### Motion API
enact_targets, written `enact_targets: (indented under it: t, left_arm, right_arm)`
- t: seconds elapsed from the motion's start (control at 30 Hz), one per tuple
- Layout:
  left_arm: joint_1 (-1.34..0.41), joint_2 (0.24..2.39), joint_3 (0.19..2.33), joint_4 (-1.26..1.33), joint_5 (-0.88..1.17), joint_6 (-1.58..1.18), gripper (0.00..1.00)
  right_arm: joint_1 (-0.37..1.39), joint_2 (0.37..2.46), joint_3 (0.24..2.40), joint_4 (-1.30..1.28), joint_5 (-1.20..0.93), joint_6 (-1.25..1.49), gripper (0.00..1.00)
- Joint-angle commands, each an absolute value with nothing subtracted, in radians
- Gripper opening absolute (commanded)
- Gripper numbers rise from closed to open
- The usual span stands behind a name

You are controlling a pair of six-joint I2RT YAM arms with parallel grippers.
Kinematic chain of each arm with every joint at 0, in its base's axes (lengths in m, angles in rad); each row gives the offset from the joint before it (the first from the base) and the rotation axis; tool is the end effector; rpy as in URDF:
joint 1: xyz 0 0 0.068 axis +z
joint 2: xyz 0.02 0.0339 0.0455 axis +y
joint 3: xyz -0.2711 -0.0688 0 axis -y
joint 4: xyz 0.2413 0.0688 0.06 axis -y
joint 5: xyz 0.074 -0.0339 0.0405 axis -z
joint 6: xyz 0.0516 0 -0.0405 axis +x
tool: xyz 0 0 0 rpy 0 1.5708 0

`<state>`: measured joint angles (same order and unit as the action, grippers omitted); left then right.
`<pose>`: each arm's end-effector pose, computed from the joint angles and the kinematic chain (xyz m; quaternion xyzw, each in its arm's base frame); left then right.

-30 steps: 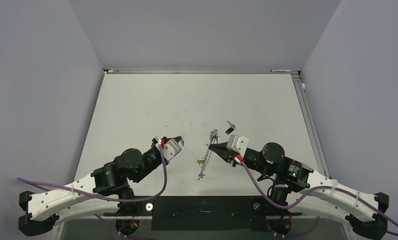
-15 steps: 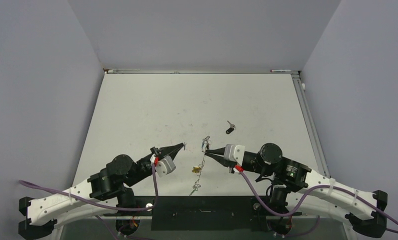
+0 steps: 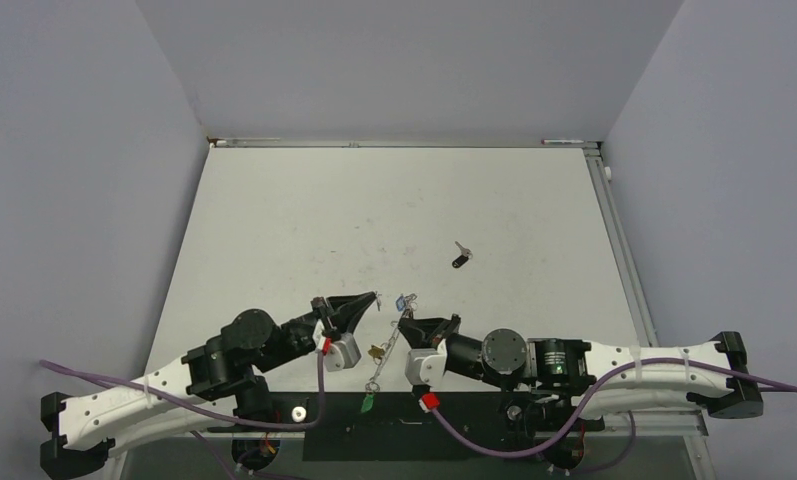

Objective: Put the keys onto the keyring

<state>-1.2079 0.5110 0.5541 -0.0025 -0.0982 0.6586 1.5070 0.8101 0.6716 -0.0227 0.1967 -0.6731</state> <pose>0.0570 -0.1359 0.3215 0.5348 0.4402 -0.1627 0.7027 0.0230 0.2023 0.3160 -0.6427 0.4070 0.1927 0.6198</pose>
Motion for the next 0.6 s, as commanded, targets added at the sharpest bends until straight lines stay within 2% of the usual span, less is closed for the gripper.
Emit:
enact_targets:
  t: [0.0, 0.3, 0.57]
  left_arm:
    - [-1.189, 0.478, 0.525, 0.02, 0.033, 0.755, 0.0]
    - [-1.169, 0.473, 0.525, -0.046, 0.144, 0.79, 0.0]
    - [-1.169, 0.485, 0.52, -0.06, 0.189, 0.805, 0.0]
  right_arm:
    - [1.514, 0.807, 0.692, 0.039, 0.288, -0.733, 0.05]
    - [1.51, 0.838, 0.708, 0.026, 0.254, -0.727, 0.05]
    - [1.45, 0.838, 0.715, 0.014, 0.115, -0.658, 0.05]
